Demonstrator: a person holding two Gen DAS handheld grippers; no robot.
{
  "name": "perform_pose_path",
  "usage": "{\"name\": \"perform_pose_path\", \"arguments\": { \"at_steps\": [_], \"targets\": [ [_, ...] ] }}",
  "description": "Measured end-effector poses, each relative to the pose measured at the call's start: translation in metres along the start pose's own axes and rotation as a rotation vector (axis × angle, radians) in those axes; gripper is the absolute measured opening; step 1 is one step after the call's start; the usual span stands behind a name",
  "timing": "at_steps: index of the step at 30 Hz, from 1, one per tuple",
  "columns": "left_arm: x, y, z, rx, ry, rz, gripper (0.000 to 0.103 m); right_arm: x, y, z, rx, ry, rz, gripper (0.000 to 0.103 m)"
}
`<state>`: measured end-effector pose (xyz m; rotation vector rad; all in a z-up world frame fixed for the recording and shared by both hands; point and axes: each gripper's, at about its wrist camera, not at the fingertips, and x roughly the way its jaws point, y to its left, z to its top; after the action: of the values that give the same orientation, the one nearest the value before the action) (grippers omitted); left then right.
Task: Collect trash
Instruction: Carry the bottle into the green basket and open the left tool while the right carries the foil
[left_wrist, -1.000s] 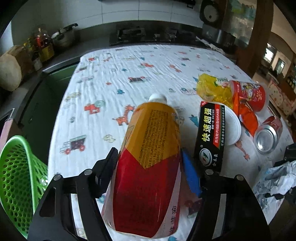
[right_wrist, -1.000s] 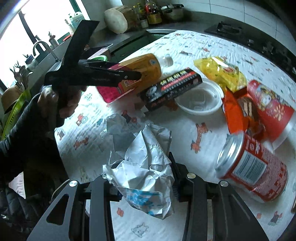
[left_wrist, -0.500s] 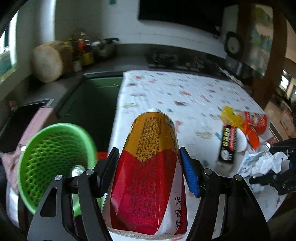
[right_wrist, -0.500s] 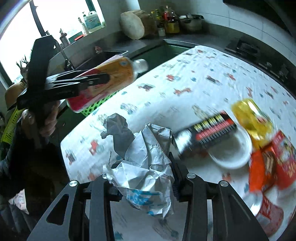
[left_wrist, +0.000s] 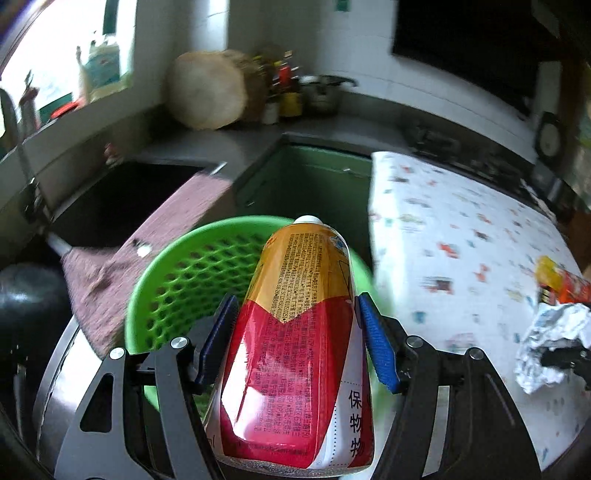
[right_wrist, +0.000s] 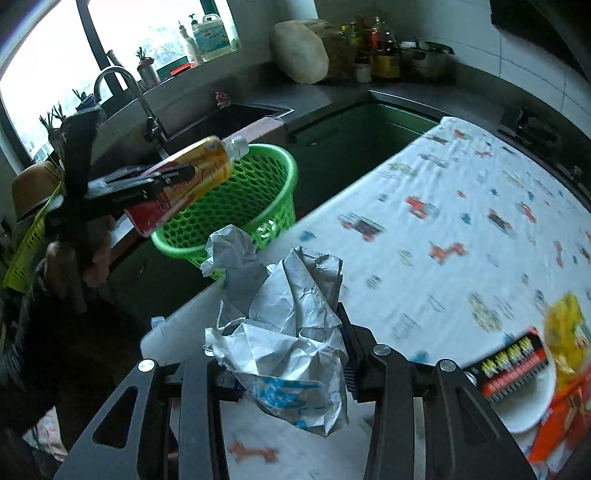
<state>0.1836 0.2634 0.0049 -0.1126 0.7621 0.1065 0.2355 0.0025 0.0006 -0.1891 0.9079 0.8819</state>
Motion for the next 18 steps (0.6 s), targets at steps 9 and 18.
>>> {"name": "perform_pose_path", "arguments": {
  "at_steps": [9,18],
  "targets": [
    [0.035,0.05,-0.011,-0.132,0.082,0.032,0.067,0.038,0.03,0.032,-0.007,0.015,0.035,0.038],
    [0.023,0.058,-0.019,-0.151,0.046,0.028,0.078,0.071,0.047,0.05,0.011,0.01,0.08,0.038]
  ]
}}
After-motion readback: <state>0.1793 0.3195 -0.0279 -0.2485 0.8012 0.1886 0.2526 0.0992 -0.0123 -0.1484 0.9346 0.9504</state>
